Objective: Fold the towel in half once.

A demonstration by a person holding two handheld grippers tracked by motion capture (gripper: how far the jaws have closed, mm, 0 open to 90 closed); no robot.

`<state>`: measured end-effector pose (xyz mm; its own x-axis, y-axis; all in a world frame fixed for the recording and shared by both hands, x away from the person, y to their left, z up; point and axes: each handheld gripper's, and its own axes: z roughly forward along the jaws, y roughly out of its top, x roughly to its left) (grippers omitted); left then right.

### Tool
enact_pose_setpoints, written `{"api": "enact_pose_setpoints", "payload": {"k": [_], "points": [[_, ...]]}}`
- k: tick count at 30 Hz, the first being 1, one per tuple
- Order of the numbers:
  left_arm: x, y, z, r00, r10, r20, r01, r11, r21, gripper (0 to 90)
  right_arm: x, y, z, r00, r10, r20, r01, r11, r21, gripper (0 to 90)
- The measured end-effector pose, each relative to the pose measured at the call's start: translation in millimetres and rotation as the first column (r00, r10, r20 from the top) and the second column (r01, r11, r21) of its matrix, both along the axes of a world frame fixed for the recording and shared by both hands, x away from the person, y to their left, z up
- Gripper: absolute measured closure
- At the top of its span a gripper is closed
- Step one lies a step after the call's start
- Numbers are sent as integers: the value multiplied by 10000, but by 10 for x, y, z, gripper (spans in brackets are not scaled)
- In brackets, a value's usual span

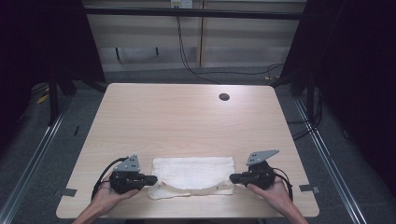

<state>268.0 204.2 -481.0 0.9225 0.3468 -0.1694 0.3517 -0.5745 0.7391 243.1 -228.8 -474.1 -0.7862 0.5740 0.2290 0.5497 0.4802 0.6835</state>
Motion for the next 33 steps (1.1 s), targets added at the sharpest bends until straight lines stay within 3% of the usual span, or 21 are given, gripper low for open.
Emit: {"api": "enact_pose_setpoints", "payload": {"k": [3,5,13,16,20,24,26,28,31,33], "points": [[-6,-25,-56,9999,-65,-134,68,9997,232,855,-48,13,-67,9999,9,-155,-12,9999,-145,866],[24,-36,-96,9997,20,-259,-10,9993,371,839,-78,44,-115,9998,151,-90,-156,9982,-587,860],[-14,-19,-111,9985,-283,-470,301,9988,388,830,-146,33,-172,9997,27,-263,-43,9982,-605,834],[9,0,-127,9972,-99,-742,110,9998,148,790,-154,39,-176,9992,17,-399,-39,9985,-537,777],[4,13,-86,9955,-292,-905,276,9994,-191,742,-167,38,-169,9993,72,-374,-88,9990,-434,701],[15,12,-1,9975,-129,-701,66,9960,-888,651,-189,61,-130,9989,46,-462,-74,9981,-611,591],[41,1,25,9980,40,-637,-107,9945,-1044,632,-194,62,-94,10000,39,-90,-42,9993,-378,575],[68,-17,14,9981,119,-600,-176,9953,-953,629,-193,66,-70,10000,-48,76,49,9998,-194,579],[112,-61,-33,9988,305,-386,-319,9988,-359,660,-138,75,-60,9980,-434,455,443,9988,-192,600],[144,-78,-68,9989,324,-351,-326,9994,-78,668,-85,95,-59,9985,-463,301,467,9988,-145,602]]}}
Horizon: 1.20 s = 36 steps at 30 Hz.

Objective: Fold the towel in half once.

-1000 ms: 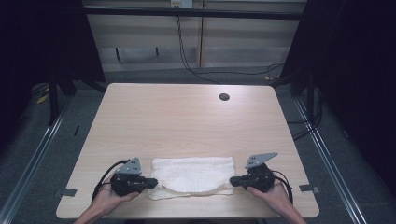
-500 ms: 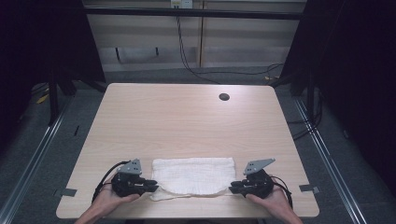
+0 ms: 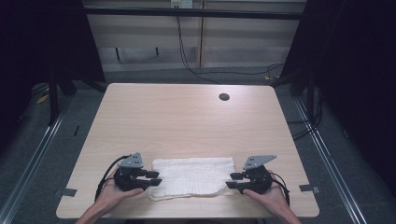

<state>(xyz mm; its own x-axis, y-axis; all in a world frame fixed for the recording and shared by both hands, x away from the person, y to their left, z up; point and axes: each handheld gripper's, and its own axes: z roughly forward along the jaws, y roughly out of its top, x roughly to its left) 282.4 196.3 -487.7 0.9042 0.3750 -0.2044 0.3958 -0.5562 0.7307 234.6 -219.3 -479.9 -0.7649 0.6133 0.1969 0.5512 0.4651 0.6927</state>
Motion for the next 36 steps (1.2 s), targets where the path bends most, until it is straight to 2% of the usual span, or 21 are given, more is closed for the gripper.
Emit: {"api": "enact_pose_setpoints", "payload": {"k": [2,3,5,8,10,12,14,16,17,18,22,23,25,26,27,29,30,33,34,36], "points": [[25,-10,-32,10000,-63,-2,63,9998,176,693,77,54,-27,10000,-7,-71,7,10000,-40,601],[33,-12,-43,10000,35,70,-36,9998,206,694,120,100,-51,9998,153,-138,-155,9997,-195,595],[54,-4,-53,10000,88,24,-89,9995,287,684,148,169,-50,9997,207,99,-200,9977,-649,572],[79,-14,-83,9999,51,-95,-47,9994,356,681,179,214,28,9989,461,-4,-461,9989,-64,565],[84,-29,-94,9999,96,-75,-93,9993,363,689,189,242,54,9986,525,-5,-525,9985,120,566],[91,-40,-104,9999,110,-56,-108,9994,318,711,208,286,26,9989,452,85,-451,9989,-155,567],[97,-48,-108,9999,124,-25,-123,9994,328,719,232,323,-42,9986,512,112,-504,9965,-672,567],[95,-64,-99,9997,250,41,-251,9986,470,718,233,332,-113,9990,436,-71,-441,9945,-947,552],[87,-85,-99,9996,251,134,-258,9984,510,715,231,311,-140,9985,539,23,-536,9962,-691,544],[88,-112,-97,9997,236,104,-241,9984,511,703,232,293,-146,9986,525,67,-520,9965,-648,552],[119,-207,-87,9998,199,74,-203,9976,667,702,185,262,-145,9950,655,760,-549,9895,-1336,681],[127,-233,-89,9998,159,115,-166,9974,696,717,178,254,-147,9946,612,839,-494,9894,-1367,707],[149,-282,-85,10000,-17,83,11,9968,800,763,182,222,-132,9947,657,795,-529,9866,-1543,824],[156,-303,-92,9999,-109,78,103,9972,735,792,189,198,-129,9957,569,725,-452,9870,-1539,850],[160,-316,-90,9998,-165,67,159,9965,819,838,202,165,-135,9961,591,655,-494,9889,-1401,862],[153,-343,-100,9999,-156,-51,159,9978,645,881,196,111,-127,9974,430,587,-340,9887,-1460,868],[150,-347,-92,9997,-227,-3,227,9967,783,894,191,83,-129,9979,394,520,-318,9898,-1388,870],[102,-388,-99,9999,-117,80,111,9975,701,900,150,15,-116,9985,376,408,-312,9886,-1474,875],[79,-405,-91,9995,-299,122,288,9961,831,900,134,-5,-112,9985,358,419,-289,9875,-1549,876],[32,-452,-90,9989,-457,69,450,9957,806,900,98,-34,-108,9988,370,317,-318,9881,-1502,880]]}}
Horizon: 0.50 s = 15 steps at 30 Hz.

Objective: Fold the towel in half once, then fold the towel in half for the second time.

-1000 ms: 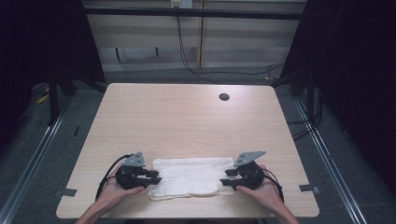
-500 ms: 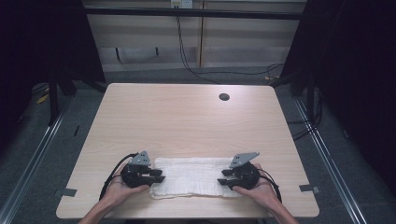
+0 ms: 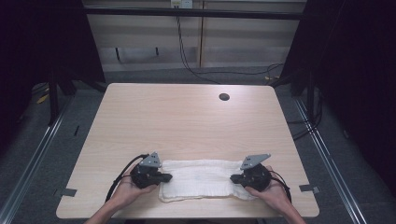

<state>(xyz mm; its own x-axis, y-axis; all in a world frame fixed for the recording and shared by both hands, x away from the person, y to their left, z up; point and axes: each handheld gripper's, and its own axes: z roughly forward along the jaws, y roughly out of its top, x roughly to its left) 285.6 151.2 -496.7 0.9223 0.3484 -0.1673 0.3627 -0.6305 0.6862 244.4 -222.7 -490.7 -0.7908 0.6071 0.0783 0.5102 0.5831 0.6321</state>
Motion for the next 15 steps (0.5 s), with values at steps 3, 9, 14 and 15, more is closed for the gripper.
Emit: {"api": "enact_pose_setpoints", "payload": {"k": [3,9,14,15], "points": [[-23,-53,-6,9998,-129,-129,127,9999,-111,900,-47,-65,8,9999,-84,-118,83,10000,-31,882],[-9,-170,-15,9996,-210,-164,207,9996,-195,900,-97,-151,7,10000,-13,-39,13,10000,-6,872],[-19,-116,52,9987,-490,-107,482,9966,-662,811,-102,-146,89,9999,-64,-103,70,9981,606,720],[-5,-87,93,9985,-504,-201,487,9956,-807,790,-114,-133,135,10000,-32,44,29,9974,716,710]]}}
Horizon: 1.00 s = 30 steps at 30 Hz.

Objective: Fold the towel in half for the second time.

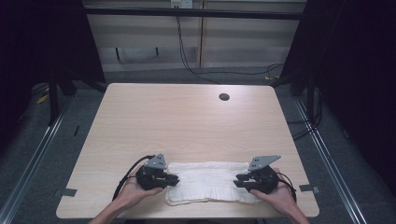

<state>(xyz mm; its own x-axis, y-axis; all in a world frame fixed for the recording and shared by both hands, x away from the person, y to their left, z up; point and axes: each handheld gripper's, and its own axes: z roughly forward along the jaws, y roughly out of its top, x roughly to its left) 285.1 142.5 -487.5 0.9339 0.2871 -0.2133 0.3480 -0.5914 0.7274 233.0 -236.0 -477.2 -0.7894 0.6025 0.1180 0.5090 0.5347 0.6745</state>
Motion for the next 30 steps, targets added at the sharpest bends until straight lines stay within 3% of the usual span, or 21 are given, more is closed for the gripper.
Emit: {"api": "enact_pose_setpoints", "payload": {"k": [2,4,6,10,13,16,18,22,24,28,30], "points": [[31,46,53,9996,269,36,-268,9993,-269,761,-18,37,69,10000,33,-51,-31,9990,443,708],[80,93,77,9987,509,3,-509,9979,-389,731,-30,115,106,10000,-9,17,8,9985,540,679],[127,125,105,9979,642,-14,-642,9974,-327,702,-35,217,138,9997,69,245,-85,9977,673,656],[165,155,212,9935,1062,403,-1059,9943,-88,637,-42,485,213,9986,411,347,-447,9928,1110,648],[250,151,272,9909,1269,450,-1261,9918,-196,613,-45,731,246,9949,959,314,-991,9876,1220,643],[396,134,319,9874,1542,363,-1525,9873,-454,591,-36,969,261,9882,1532,63,-1528,9804,1242,647],[488,111,309,9863,1640,148,-1628,9847,-614,587,-42,1199,258,9766,2146,-141,-2115,9703,1175,647],[563,74,202,9861,1641,-245,-1650,9856,-371,544,-41,1529,200,9594,2801,-334,-2756,9559,1013,646],[523,61,201,9850,1723,-47,-1723,9849,-182,501,-40,1669,149,9519,3041,-366,-2995,9492,964,638],[513,117,205,9840,1781,-45,-1782,9838,-201,478,10,1853,53,9458,3197,-570,-3137,9448,948,623],[533,145,171,9814,1918,-24,-1918,9814,-79,469,27,1903,5,9472,3142,-645,-3077,9468,944,631]]}}
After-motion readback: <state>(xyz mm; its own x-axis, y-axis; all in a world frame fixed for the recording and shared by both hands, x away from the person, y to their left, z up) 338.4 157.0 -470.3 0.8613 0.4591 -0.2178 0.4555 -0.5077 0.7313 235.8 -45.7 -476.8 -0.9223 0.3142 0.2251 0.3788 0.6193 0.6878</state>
